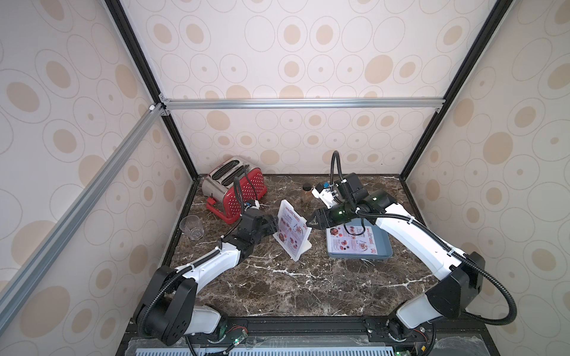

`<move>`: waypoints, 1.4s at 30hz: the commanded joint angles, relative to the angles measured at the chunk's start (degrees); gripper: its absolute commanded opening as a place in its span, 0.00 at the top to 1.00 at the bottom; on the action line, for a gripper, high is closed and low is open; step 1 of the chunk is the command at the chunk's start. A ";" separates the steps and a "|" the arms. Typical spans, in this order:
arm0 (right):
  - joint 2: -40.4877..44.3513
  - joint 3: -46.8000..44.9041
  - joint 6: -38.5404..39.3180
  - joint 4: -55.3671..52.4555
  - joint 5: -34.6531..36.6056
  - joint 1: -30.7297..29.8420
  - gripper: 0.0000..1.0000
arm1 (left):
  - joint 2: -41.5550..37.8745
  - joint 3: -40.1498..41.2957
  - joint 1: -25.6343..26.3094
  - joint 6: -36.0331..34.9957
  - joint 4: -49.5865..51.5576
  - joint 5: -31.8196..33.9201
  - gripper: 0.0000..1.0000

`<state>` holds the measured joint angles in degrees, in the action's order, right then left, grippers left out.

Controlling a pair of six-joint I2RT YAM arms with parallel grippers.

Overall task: Replace the menus in the menu holders
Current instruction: Adjust the menu holder at the center of the board.

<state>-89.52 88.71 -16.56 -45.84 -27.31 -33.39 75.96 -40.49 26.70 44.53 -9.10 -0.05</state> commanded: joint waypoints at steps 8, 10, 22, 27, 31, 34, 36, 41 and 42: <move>-13.99 17.11 -4.69 -4.51 0.12 -2.38 0.56 | -6.70 2.53 1.85 -1.99 2.37 -1.96 0.31; -16.83 20.79 -3.23 -6.91 -0.08 -2.38 0.56 | -6.45 1.91 1.92 -2.17 3.07 -2.61 0.30; -24.98 30.21 -2.08 -13.39 -2.76 -2.70 0.58 | -3.66 -0.60 2.23 -2.92 0.87 -4.94 0.30; -25.64 30.56 -2.08 -13.64 -4.46 -2.76 0.61 | -2.03 -1.74 2.39 -3.29 0.62 -5.48 0.30; -25.80 30.26 -2.08 -14.14 -4.73 -2.76 0.61 | -1.26 -1.90 2.48 -3.18 -0.21 -5.69 0.30; -25.82 30.21 -2.01 -14.27 -6.29 -2.74 0.61 | -0.78 -1.99 2.60 -3.12 -0.49 -5.83 0.29; -25.64 30.12 -2.32 -14.23 -7.89 -2.77 0.61 | -0.34 -2.22 2.82 -3.20 -0.49 -5.58 0.30; -23.16 28.11 -3.88 -12.76 -9.89 -2.79 0.61 | 1.58 -4.51 4.73 -5.68 1.53 -1.87 0.30; -22.55 27.37 -4.39 -11.95 -10.02 -2.79 0.61 | 2.02 -4.96 5.15 -5.96 1.71 -1.42 0.30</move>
<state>-114.39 117.34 -19.59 -58.11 -34.92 -35.68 77.03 -42.00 30.46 40.99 -7.92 -3.97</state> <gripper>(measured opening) 0.388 0.700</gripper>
